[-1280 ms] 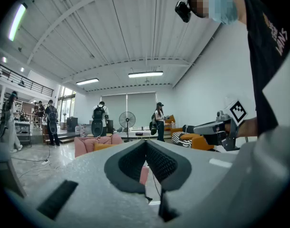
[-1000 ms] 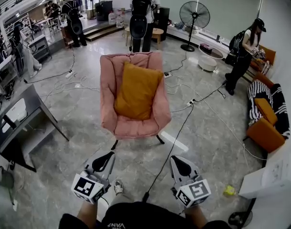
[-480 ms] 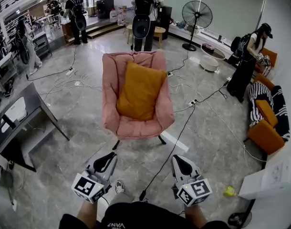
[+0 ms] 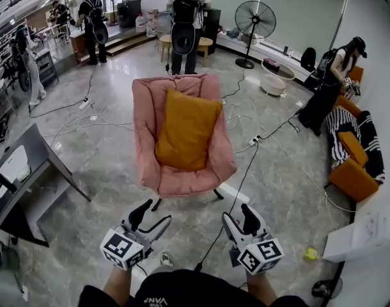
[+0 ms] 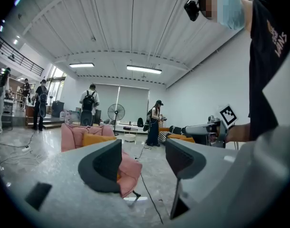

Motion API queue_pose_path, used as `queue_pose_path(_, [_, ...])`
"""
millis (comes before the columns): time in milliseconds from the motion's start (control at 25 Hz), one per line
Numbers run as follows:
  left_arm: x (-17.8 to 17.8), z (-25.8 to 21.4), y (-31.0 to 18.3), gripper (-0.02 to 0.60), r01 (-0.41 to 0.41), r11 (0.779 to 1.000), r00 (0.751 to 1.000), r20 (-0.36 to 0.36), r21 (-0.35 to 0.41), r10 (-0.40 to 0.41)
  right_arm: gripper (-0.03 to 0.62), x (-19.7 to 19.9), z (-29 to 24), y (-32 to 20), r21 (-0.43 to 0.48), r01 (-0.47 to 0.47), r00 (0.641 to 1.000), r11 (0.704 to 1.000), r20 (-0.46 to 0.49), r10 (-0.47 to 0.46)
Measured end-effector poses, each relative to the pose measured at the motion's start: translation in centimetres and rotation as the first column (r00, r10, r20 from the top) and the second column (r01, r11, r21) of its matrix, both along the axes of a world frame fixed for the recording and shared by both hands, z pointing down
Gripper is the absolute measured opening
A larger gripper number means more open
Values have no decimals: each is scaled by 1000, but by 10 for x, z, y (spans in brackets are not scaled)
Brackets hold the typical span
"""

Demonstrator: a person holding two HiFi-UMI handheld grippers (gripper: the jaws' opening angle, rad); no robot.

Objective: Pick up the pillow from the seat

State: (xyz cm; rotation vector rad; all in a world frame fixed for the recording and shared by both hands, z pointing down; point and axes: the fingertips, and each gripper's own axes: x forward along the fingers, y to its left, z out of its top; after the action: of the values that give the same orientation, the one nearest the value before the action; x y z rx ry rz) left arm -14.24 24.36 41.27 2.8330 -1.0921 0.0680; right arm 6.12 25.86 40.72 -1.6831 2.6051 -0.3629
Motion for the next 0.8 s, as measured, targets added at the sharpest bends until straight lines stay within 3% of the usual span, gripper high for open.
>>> queue_pose_path(520, [-76, 8, -68, 288, -57, 998, 998, -6, -36, 56, 261, -59, 9, -49, -29, -111, 993, 993, 39, 112])
queue_pose_path(680, [-72, 14, -82, 288, -82, 995, 996, -44, -61, 79, 261, -61, 15, -55, -49, -126, 991, 991, 30, 127])
queue_pose_path(800, [-60, 20, -90, 288, -110, 993, 994, -29, -52, 109, 261, -52, 17, -67, -58, -137, 990, 989, 36, 139])
